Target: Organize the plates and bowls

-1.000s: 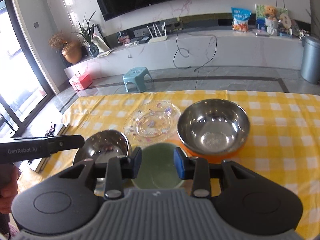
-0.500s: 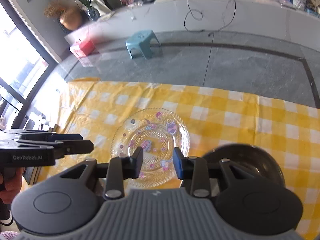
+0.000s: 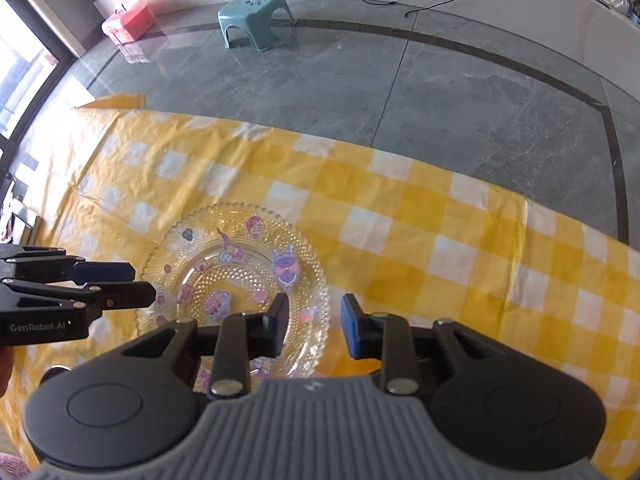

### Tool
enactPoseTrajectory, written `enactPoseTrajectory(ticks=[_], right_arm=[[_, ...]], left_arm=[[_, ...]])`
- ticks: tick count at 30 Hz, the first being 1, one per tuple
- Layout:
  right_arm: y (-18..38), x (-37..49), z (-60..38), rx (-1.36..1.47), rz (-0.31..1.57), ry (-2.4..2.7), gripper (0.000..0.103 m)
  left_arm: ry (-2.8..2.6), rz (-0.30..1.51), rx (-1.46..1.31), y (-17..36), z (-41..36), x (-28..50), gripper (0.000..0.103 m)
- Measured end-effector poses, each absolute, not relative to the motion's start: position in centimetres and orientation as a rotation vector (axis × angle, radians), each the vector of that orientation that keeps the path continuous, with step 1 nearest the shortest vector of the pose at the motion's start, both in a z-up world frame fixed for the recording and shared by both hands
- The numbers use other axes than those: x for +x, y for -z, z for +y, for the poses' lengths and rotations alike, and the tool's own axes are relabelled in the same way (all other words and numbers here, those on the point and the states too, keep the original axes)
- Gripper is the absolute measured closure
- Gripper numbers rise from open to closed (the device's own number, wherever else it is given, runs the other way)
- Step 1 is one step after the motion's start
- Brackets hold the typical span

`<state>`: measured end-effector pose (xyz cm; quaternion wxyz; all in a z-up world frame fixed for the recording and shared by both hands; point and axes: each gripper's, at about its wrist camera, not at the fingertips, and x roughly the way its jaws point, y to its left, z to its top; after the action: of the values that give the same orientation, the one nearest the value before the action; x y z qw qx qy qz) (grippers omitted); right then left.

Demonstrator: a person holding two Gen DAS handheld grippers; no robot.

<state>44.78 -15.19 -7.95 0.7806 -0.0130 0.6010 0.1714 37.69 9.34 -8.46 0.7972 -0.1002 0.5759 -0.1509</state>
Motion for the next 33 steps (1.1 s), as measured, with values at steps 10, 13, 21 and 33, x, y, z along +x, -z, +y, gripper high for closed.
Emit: enactPoseTrajectory(ticks=[10, 13, 21, 33], right_arm=[[9.0, 45.4, -14.4, -0.058, 1.358, -0.369, 0.076], [9.5, 45.5, -14.7, -0.037, 1.377, -0.368, 0.077], [9.7, 45.0, -15.2, 0.037, 1.365, -0.381, 0.082], [9.5, 44.2, -15.7, 0.176, 1.289, -0.363, 0.090]], left_arm=[[0.327, 1.227, -0.231, 8.6, 9.3, 37.6, 0.066], [0.328, 1.219, -0.240, 8.6, 9.3, 37.6, 0.071], [0.334, 1.212, -0.284, 8.9, 9.2, 37.4, 0.087], [0.249, 1.196, -0.309, 8.5, 10.6, 37.1, 0.088]])
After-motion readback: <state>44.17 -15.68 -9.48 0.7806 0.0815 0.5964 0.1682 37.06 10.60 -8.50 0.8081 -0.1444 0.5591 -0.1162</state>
